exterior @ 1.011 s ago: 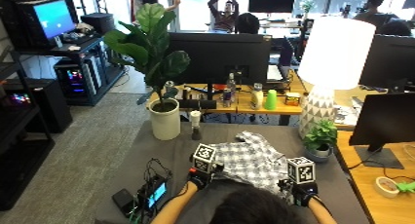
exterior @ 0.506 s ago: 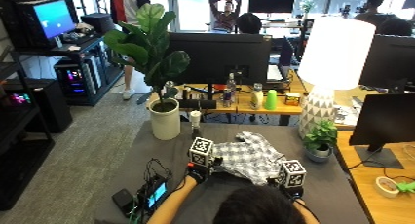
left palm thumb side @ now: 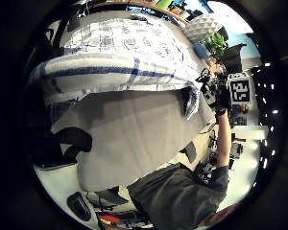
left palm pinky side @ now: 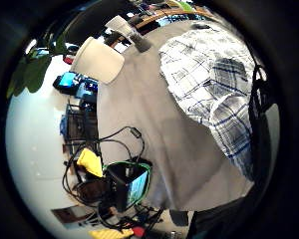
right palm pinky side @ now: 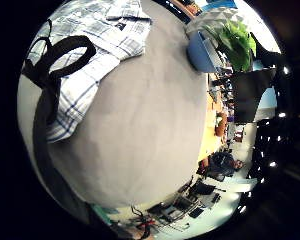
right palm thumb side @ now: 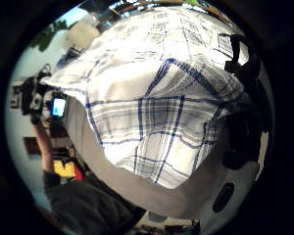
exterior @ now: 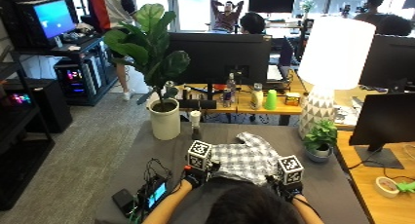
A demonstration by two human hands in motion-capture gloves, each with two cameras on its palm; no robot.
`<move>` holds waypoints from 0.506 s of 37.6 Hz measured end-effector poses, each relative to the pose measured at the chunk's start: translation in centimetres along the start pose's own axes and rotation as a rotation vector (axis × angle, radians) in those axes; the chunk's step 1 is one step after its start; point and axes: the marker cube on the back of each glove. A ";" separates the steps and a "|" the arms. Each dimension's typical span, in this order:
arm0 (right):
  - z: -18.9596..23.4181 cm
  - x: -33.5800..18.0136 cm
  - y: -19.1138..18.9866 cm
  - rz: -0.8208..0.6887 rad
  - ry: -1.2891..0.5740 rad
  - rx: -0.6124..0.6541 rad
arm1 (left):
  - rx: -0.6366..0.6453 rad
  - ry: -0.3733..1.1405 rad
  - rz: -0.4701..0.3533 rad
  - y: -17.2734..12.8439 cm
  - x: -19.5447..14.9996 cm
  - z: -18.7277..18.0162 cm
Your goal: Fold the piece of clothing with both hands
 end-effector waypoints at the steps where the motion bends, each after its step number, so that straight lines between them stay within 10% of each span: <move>1: -0.3 0.0 0.4 -0.008 0.004 -0.017 | -0.004 -0.002 0.013 0.4 0.1 0.1; 12: -8.2 -1.8 6.4 -0.111 0.063 -0.266 | -0.136 0.044 0.133 8.1 1.1 -3.3; 19: -15.5 -1.8 4.4 -0.056 0.133 -0.251 | -0.044 0.046 0.024 6.9 -0.5 -8.1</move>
